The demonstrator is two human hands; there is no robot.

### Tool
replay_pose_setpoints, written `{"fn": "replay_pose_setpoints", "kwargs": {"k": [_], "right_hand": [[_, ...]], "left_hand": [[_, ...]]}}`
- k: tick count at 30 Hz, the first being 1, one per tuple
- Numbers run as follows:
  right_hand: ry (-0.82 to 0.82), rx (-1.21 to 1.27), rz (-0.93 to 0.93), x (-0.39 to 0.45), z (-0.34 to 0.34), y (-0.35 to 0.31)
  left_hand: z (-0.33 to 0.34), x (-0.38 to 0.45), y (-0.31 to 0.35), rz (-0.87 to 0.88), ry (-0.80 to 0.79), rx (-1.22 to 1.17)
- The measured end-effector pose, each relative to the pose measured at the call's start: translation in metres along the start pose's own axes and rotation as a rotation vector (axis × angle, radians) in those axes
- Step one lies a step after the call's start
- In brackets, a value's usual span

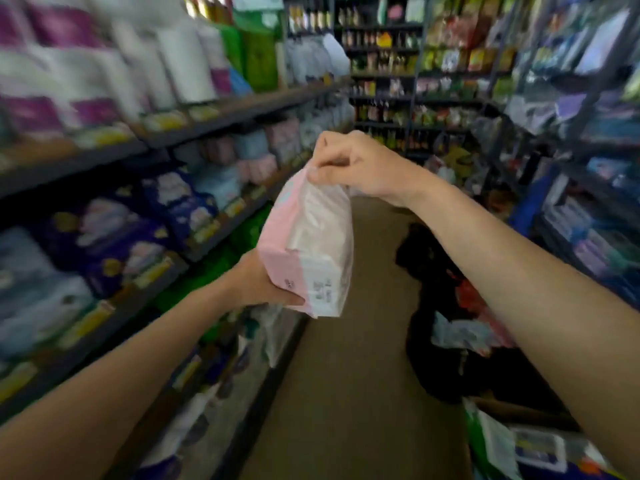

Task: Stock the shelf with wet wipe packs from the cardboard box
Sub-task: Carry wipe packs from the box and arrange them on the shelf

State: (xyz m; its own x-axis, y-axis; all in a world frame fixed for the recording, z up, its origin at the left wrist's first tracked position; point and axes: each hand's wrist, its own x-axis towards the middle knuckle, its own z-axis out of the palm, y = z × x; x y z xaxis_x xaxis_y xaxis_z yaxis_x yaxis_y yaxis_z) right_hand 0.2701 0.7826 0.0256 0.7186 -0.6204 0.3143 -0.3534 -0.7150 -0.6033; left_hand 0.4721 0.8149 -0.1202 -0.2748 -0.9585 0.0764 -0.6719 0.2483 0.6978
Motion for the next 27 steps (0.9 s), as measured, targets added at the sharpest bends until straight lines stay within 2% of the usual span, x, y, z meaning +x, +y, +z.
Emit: {"fn": "replay_pose_setpoints", "kwargs": {"k": [4, 6, 9, 11, 14, 16, 20, 22, 23, 24, 25, 26, 27], "right_hand": [[0.157, 0.152, -0.160, 0.093, 0.010, -0.085], [0.262, 0.184, -0.224, 0.124, 0.005, -0.113], [0.427, 0.203, -0.314, 0.162, 0.002, -0.136], [0.473, 0.296, -0.327, 0.187, 0.011, -0.144], [0.487, 0.370, -0.354, 0.220, 0.036, -0.163], [0.511, 0.208, -0.433, 0.242, 0.055, -0.181], [0.727, -0.153, -0.668, 0.266, 0.092, -0.226], [0.895, -0.081, -0.706, 0.276, 0.107, -0.239], [0.930, 0.081, -0.672, 0.280, 0.116, -0.244], [0.845, 0.353, -0.587, 0.281, 0.125, -0.251], [0.631, 0.670, -0.465, 0.282, 0.136, -0.258], [0.350, 0.952, -0.366, 0.285, 0.146, -0.264], [0.079, 1.155, -0.303, 0.286, 0.154, -0.271]], "left_hand": [[-0.114, -0.053, 0.009, 0.095, 0.336, -0.023], [-0.165, -0.079, 0.012, 0.127, 0.555, 0.055], [-0.234, -0.117, 0.024, 0.207, 0.930, 0.375], [-0.271, -0.137, 0.034, 0.240, 1.107, 0.721], [-0.313, -0.162, 0.043, 0.286, 1.221, 1.194], [-0.335, -0.174, 0.041, 0.292, 1.238, 1.359], [-0.370, -0.188, 0.033, 0.197, 1.343, 1.415], [-0.386, -0.193, 0.027, 0.135, 1.426, 1.395], [-0.395, -0.195, 0.025, 0.102, 1.469, 1.385], [-0.403, -0.196, 0.024, 0.078, 1.511, 1.393], [-0.412, -0.196, 0.023, 0.070, 1.544, 1.435], [-0.422, -0.196, 0.023, 0.084, 1.555, 1.531], [-0.433, -0.197, 0.023, 0.118, 1.537, 1.675]]}}
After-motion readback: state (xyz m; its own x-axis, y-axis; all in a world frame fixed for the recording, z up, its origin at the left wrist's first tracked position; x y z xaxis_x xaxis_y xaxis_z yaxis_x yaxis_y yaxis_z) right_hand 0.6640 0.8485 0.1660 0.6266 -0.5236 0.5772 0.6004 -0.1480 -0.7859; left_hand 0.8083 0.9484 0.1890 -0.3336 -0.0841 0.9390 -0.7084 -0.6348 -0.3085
